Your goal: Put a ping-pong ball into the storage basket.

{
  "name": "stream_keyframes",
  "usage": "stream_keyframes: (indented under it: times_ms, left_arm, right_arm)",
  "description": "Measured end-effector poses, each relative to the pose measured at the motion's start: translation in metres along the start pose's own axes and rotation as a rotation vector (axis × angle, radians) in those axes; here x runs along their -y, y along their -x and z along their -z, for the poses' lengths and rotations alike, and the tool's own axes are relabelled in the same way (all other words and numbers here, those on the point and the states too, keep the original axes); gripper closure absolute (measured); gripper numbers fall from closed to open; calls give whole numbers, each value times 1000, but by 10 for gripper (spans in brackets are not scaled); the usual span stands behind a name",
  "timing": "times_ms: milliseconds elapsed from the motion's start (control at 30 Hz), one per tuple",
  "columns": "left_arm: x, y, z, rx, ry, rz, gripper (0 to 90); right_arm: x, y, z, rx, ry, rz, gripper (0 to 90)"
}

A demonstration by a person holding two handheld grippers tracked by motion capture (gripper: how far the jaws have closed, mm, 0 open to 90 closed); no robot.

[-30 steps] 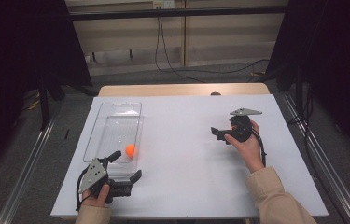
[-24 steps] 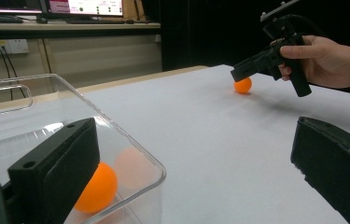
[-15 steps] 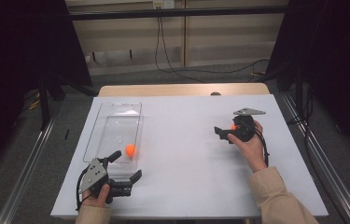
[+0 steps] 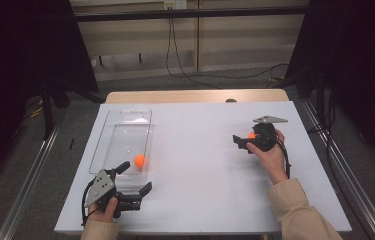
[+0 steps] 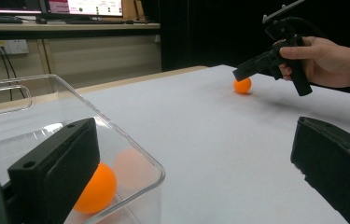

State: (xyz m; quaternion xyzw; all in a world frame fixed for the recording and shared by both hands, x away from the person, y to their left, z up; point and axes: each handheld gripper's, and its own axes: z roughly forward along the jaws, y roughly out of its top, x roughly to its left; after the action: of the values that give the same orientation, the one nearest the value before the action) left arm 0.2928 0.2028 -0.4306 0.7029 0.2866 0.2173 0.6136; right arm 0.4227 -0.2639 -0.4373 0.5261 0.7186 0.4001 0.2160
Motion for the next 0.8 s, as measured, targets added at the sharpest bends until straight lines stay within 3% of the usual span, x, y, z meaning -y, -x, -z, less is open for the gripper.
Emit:
stream_keyframes:
  times_ms: [400,800]
  left_arm:
    - [0,0,0,1,-1,0,10]
    - [0,0,0,1,-1,2,10]
  right_arm:
    - [4,11,0,28,-5,-26,57]
    - [7,21,-1,61,-4,-70,136]
